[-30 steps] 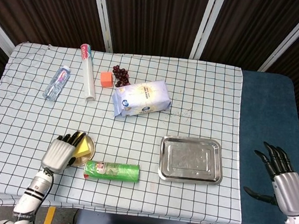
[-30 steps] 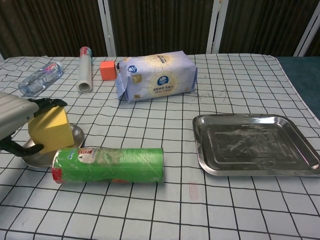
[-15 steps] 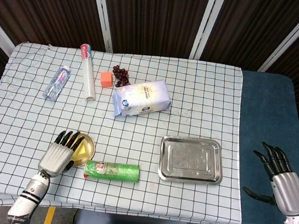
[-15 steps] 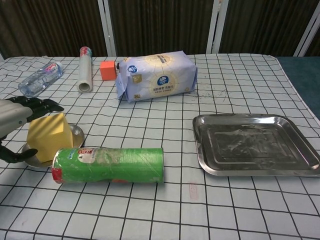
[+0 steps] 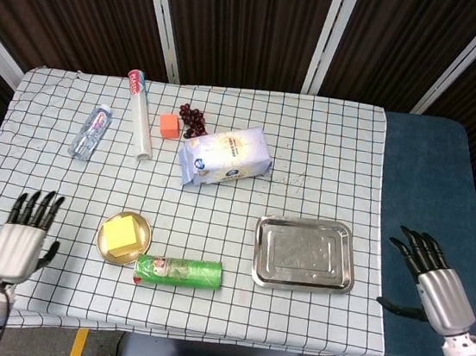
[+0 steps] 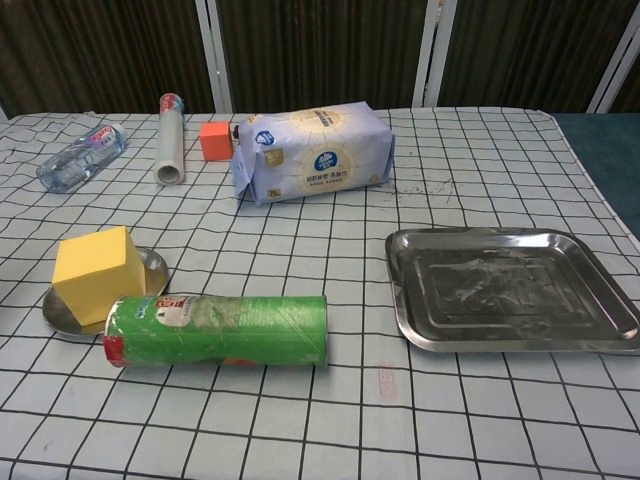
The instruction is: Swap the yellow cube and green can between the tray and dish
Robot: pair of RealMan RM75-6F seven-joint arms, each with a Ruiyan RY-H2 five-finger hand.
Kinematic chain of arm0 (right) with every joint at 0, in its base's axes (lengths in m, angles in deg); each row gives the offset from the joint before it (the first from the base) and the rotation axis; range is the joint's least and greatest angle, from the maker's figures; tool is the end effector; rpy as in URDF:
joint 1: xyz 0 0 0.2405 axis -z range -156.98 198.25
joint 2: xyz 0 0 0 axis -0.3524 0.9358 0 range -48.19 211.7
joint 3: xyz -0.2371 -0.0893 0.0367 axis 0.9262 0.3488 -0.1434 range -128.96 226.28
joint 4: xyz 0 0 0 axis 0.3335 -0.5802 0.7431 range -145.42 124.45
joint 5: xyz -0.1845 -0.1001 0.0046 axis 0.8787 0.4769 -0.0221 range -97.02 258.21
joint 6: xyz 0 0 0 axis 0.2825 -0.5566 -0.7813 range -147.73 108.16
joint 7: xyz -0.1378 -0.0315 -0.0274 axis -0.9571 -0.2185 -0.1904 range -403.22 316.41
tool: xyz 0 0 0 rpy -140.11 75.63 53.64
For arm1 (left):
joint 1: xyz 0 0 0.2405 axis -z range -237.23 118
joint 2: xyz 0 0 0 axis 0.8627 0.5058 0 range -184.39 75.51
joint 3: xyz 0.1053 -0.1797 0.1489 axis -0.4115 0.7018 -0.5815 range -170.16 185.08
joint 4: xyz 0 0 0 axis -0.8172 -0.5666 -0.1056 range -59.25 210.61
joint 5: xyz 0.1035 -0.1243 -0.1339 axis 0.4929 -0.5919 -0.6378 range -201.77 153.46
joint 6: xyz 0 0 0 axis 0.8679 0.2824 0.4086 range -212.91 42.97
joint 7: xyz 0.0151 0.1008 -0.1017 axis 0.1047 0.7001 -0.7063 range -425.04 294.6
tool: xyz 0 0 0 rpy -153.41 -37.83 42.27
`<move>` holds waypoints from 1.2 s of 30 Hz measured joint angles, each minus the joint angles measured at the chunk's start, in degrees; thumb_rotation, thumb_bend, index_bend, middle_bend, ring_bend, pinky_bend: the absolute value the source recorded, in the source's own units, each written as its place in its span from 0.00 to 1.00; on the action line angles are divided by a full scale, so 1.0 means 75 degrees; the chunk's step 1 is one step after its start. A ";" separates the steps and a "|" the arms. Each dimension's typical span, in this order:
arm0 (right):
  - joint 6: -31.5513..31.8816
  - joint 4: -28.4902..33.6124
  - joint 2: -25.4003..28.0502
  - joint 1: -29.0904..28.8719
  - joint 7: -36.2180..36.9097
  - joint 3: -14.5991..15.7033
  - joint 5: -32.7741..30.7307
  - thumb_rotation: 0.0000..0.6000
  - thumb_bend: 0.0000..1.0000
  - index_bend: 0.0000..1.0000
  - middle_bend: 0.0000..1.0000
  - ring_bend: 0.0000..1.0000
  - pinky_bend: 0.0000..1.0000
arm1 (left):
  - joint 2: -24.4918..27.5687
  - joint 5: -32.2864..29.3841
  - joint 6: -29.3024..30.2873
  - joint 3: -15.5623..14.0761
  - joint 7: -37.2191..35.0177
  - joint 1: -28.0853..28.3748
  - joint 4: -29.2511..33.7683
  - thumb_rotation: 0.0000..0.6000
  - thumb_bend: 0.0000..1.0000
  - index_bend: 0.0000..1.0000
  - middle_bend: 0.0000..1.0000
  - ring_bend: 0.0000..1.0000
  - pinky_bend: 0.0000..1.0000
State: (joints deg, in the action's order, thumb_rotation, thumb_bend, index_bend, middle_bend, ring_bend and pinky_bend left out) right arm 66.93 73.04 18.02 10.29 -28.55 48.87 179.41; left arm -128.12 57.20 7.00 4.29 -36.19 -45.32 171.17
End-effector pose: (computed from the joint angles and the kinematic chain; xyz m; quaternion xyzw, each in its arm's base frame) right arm -0.2986 -0.1981 0.1578 0.6639 -0.3554 0.4578 0.4727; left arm -0.2658 0.2025 0.1079 -0.6513 -0.2664 -0.3286 0.6300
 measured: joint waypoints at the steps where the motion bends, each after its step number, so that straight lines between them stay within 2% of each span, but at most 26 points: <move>1: -0.0248 0.0159 0.0061 -0.0112 -0.0067 0.0010 -0.0004 1.00 0.08 0.18 0.02 0.00 0.04 | 0.0062 0.0138 0.0351 -0.0050 -0.0340 -0.0247 -0.0196 1.00 0.36 0.11 0.13 0.05 0.07; 4: -0.1010 0.0675 0.0215 -0.0524 -0.0250 0.0009 0.0012 1.00 0.08 0.17 0.02 0.00 0.05 | 0.0212 0.0448 0.0886 -0.0164 -0.1057 -0.0807 -0.0785 1.00 0.37 0.17 0.15 0.08 0.07; 7: -0.1889 0.1245 0.0323 -0.1079 -0.0367 -0.0041 0.0010 1.00 0.08 0.17 0.05 0.00 0.05 | 0.0346 0.0579 0.0949 -0.0176 -0.1319 -0.1060 -0.1086 1.00 0.38 0.17 0.15 0.09 0.07; 14: -0.4117 0.2254 0.0196 -0.2568 -0.0967 -0.0405 -0.0355 1.00 0.08 0.18 0.10 0.02 0.05 | 0.0487 0.0349 0.0645 -0.0012 -0.1075 -0.1173 -0.0902 1.00 0.38 0.17 0.16 0.10 0.06; 19: -0.5572 0.2537 -0.0505 -0.3641 -0.1743 -0.0798 -0.1317 1.00 0.08 0.20 0.10 0.02 0.05 | 0.0559 0.0276 0.0378 0.0059 -0.0892 -0.1221 -0.0737 1.00 0.38 0.19 0.17 0.11 0.06; 25: -0.6517 0.2442 -0.1640 -0.4630 -0.2359 -0.1165 -0.2364 1.00 0.08 0.21 0.10 0.03 0.05 | 0.0562 0.0388 0.0186 0.0087 -0.0779 -0.1239 -0.0718 1.00 0.38 0.19 0.18 0.12 0.06; 36: -0.7108 0.1304 -0.3500 -0.5661 -0.3190 -0.1364 -0.3809 1.00 0.07 0.24 0.14 0.06 0.07 | 0.0654 0.0560 -0.0027 0.0138 -0.0897 -0.1310 -0.0634 1.00 0.38 0.22 0.20 0.15 0.06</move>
State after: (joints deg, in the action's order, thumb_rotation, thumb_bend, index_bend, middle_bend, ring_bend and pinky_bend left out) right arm 13.63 82.82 -8.22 -32.17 -52.48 38.64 150.84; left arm -123.21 61.40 6.80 5.33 -42.92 -55.15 166.41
